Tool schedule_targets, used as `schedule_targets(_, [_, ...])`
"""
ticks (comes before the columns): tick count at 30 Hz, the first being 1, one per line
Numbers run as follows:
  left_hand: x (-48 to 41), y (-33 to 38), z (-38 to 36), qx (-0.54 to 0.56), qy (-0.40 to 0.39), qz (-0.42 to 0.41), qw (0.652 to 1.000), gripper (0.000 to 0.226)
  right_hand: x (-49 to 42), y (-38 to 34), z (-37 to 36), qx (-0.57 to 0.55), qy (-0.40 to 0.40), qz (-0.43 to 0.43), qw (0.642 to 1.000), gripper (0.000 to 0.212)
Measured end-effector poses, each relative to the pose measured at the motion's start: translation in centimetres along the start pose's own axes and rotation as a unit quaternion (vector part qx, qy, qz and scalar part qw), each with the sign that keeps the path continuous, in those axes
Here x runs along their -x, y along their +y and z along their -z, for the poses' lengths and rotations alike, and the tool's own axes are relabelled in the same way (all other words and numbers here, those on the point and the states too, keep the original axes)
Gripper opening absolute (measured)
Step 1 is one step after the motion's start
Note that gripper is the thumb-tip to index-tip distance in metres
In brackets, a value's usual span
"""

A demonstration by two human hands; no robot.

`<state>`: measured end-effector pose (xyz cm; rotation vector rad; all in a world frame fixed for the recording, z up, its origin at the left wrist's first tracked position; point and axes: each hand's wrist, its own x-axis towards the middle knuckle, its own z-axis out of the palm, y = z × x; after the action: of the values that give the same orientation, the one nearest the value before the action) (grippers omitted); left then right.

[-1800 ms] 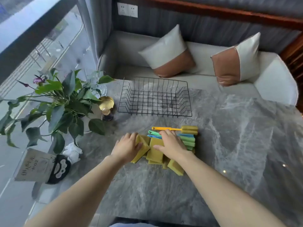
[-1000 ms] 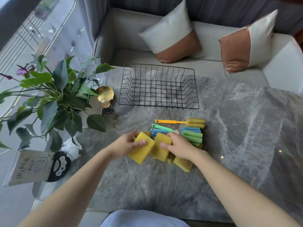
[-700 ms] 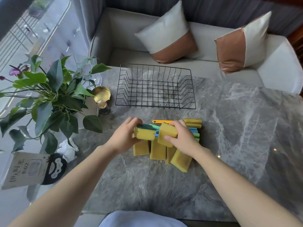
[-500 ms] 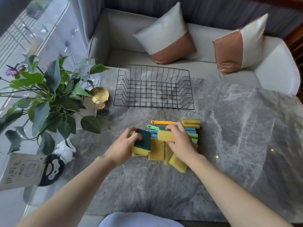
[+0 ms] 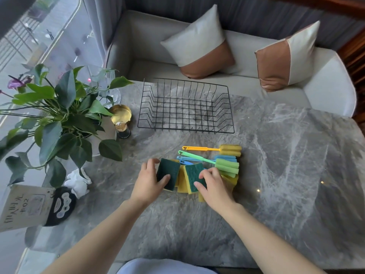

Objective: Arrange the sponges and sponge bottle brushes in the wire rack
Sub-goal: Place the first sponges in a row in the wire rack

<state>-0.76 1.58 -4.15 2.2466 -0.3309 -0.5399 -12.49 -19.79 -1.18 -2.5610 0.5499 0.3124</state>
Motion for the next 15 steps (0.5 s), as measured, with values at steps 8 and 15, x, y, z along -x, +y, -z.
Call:
schedule_targets(8, [-0.1, -0.5, -1.1, 0.047, 0.021, 0.027, 0.998, 0.041, -0.6, -0.9, -0.8, -0.032, -0.016, -0.046, 0.998, 0.049])
schedule_targets(15, [-0.3, 1.6, 0.2, 0.131, 0.033, 0.026, 0.99, 0.03, -0.8, -1.9, 0.0, -0.122, 0.024, -0.039, 0.991, 0.046])
